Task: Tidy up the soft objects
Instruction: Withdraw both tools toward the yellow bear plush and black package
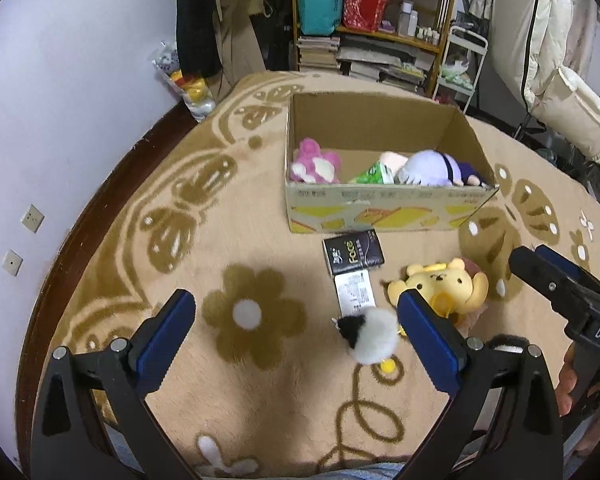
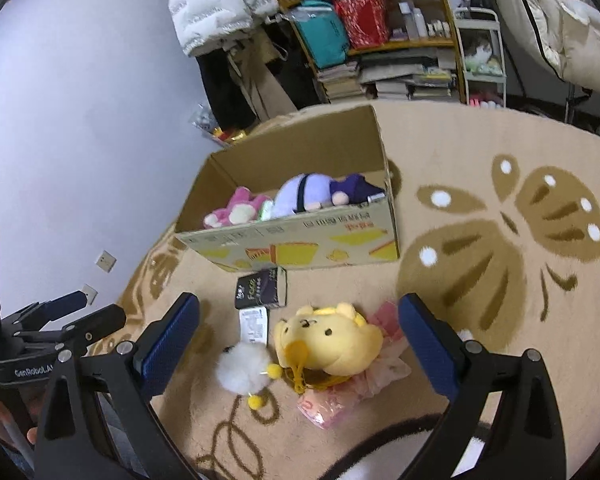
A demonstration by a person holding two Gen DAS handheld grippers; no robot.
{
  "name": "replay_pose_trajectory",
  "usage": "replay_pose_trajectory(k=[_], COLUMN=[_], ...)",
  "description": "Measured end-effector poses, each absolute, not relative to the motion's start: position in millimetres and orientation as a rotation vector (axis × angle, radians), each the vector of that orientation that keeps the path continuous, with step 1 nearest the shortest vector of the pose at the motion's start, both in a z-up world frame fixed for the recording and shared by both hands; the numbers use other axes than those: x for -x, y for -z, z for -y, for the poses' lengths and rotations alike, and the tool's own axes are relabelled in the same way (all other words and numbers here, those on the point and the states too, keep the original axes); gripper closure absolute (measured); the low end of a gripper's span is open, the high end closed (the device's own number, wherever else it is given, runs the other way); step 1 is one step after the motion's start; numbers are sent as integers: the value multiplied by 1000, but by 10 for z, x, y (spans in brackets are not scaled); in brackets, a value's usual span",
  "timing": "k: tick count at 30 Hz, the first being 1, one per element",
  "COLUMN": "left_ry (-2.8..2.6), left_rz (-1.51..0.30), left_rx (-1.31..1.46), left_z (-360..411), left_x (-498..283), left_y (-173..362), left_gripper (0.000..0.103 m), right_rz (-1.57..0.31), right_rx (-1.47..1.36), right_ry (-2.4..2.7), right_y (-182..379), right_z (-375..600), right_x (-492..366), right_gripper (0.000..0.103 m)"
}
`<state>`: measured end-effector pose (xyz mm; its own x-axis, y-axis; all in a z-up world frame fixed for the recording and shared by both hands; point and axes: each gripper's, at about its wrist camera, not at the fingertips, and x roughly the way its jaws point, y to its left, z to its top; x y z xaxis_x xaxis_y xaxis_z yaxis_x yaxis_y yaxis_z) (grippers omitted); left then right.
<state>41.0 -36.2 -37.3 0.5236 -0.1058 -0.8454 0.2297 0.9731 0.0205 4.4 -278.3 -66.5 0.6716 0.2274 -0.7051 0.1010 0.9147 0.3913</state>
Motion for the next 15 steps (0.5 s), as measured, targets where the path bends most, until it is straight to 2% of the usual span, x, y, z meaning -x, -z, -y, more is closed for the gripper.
replay_pose_trajectory(k=[15], left_ry=[201], left_rz=[-1135], left_rx=[-176], left_z=[532], left_x=[-576], left_y=[854], left_gripper=[3], right_rz=[-995], right_rx=[-465], right_ry=[-56], right_y=[1107], right_z=[2802], right_x=[-352], right_gripper=[0])
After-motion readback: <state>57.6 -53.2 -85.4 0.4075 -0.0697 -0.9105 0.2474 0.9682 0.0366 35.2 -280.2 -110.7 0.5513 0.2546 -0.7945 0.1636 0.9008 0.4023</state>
